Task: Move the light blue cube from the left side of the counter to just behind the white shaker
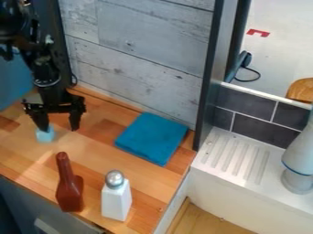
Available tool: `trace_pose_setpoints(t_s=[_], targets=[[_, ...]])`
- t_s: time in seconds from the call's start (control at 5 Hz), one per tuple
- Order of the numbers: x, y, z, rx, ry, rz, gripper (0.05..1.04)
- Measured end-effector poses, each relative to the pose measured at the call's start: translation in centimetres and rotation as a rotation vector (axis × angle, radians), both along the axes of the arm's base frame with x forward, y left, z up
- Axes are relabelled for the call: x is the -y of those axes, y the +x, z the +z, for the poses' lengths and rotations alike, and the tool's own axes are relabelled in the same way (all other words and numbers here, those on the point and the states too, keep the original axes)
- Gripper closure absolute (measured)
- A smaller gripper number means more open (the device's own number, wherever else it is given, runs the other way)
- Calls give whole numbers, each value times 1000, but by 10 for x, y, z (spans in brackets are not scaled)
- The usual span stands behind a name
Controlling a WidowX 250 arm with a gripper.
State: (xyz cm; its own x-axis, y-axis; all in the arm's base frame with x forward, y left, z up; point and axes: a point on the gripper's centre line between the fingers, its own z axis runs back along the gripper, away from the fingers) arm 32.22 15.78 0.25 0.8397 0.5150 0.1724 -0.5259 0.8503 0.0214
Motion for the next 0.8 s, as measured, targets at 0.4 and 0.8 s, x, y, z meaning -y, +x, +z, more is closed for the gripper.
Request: trace_pose_setpoints(t_s=[0.4,0.8], targets=[[-9,-6,1,-41,75,-4,82],[-11,-7,1,-50,94,-17,82]])
